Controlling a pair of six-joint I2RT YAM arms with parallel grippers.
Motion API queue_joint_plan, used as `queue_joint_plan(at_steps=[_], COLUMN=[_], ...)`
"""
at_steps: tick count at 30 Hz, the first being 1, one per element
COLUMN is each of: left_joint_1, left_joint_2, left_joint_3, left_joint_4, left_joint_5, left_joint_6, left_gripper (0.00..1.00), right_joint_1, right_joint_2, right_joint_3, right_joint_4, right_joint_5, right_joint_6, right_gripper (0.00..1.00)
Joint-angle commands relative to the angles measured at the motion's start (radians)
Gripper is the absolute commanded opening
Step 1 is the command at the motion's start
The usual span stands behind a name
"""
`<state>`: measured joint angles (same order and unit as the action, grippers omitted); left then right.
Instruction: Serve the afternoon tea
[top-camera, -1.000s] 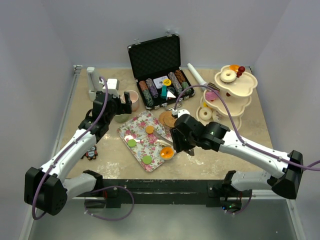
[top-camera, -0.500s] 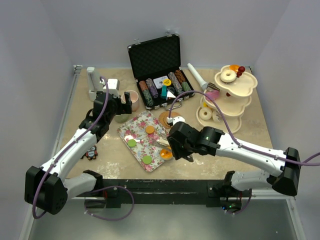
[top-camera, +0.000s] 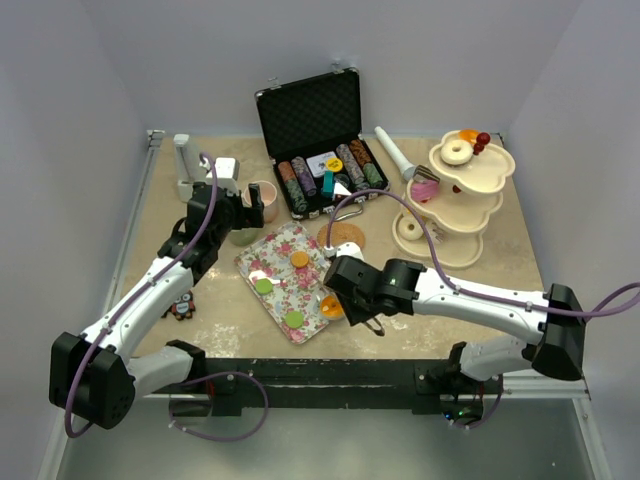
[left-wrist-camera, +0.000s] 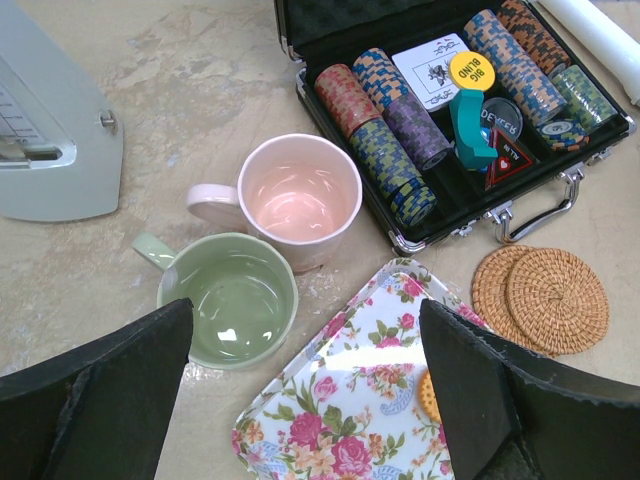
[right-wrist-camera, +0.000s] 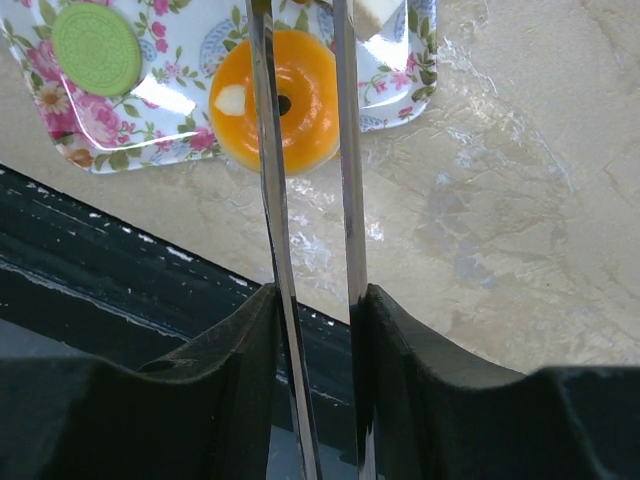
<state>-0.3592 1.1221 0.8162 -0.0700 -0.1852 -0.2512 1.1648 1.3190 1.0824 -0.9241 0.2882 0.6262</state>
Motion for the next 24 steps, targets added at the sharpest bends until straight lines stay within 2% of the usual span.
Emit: queue_joint_plan(at_steps=[1, 4, 10, 12, 20, 24], left_joint_1=[0.003, 0.003, 0.003, 0.003, 0.003, 0.003], left_joint_2=[-0.008, -0.008, -0.007, -0.005, -0.008, -0.01], left_joint_3=[0.041, 0.041, 0.041, 0.041, 0.041, 0.041], left_joint_4=[0.022, 0.024, 0.024, 0.022, 0.022, 0.021], left_joint_5=[0.01, 0.01, 0.01, 0.01, 0.007, 0.004], left_joint_6=[-0.013, -0.013, -0.014, -0.013, -0.013, -0.011], left_gripper=[1.0, 1.0, 1.0, 1.0, 1.0, 1.0], right_joint_1=[0.012, 0.015, 0.016, 0.016, 0.016, 0.015], right_joint_2=[0.014, 0.016, 0.019, 0.019, 0.023, 0.011], right_joint_3=[0.031, 0.053, 0.128, 0.149, 0.205, 0.173], right_joint_4=[-0.035, -0.039, -0.042, -0.035, -0.039, -0.056], right_joint_5=[0.071, 0.092, 0.14, 0.155, 0.169, 0.123], right_joint_6=[0.035, 0.044, 0.056, 0.058, 0.079, 0.075], right_gripper=[0.29, 0.23, 0.04, 0.01, 0.0, 0.12])
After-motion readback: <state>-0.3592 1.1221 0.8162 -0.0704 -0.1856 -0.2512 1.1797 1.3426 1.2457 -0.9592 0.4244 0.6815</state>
